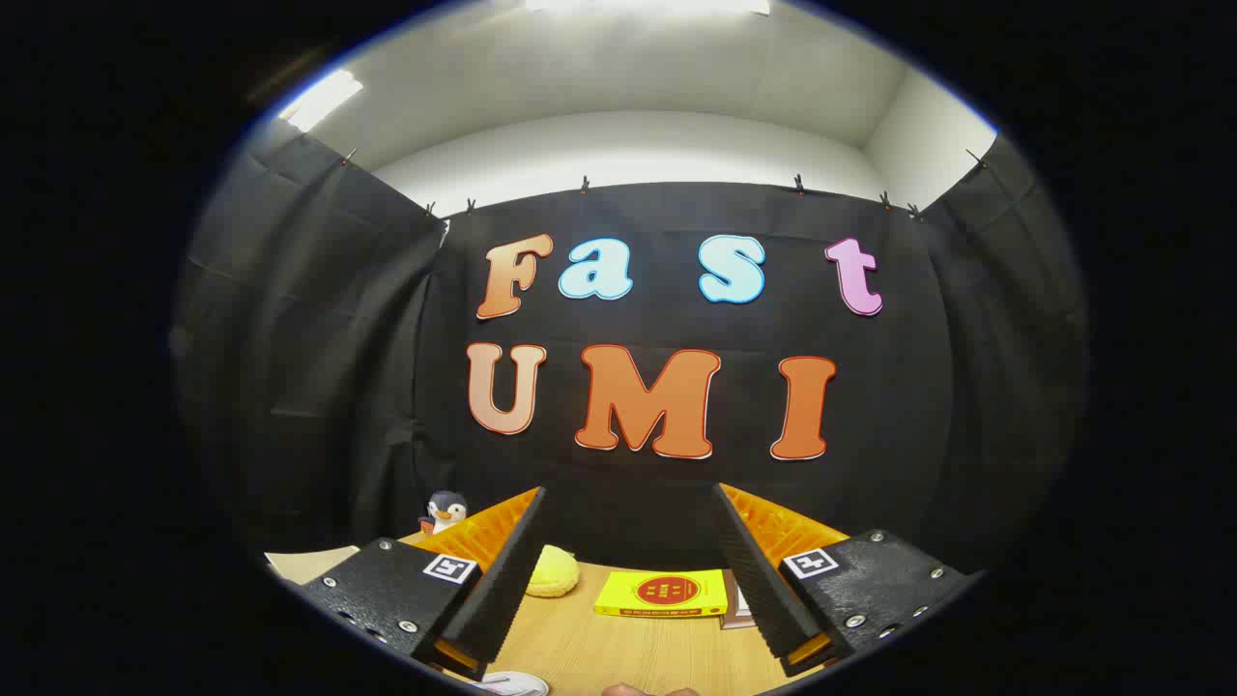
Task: Open the storage box then place both shoes into the box .Put the left shoe in first, then the right shoe, with the right side of both shoes facing outward in a uniform manner.
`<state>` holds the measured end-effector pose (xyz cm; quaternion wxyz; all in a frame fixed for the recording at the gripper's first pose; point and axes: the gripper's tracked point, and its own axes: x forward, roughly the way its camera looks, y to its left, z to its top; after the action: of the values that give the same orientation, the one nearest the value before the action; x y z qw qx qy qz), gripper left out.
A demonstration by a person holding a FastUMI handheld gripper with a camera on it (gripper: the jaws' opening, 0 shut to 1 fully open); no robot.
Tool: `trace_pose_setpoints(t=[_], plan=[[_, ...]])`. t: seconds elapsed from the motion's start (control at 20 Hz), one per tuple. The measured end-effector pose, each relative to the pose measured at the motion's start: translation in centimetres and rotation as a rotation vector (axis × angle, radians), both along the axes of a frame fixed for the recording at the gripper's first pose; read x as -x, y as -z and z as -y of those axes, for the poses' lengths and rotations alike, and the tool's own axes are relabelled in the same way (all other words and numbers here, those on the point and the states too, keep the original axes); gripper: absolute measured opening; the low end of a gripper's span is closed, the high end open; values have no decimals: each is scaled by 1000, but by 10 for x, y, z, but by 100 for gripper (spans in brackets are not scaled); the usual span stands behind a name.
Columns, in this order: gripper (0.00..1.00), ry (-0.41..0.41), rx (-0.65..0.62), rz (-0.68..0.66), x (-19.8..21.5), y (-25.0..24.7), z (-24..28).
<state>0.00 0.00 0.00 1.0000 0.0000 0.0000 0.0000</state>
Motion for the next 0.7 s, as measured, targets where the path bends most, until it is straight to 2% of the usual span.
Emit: trace_pose_setpoints(t=[0.7], plan=[[99, 17, 24, 1, 5, -1, 9]])
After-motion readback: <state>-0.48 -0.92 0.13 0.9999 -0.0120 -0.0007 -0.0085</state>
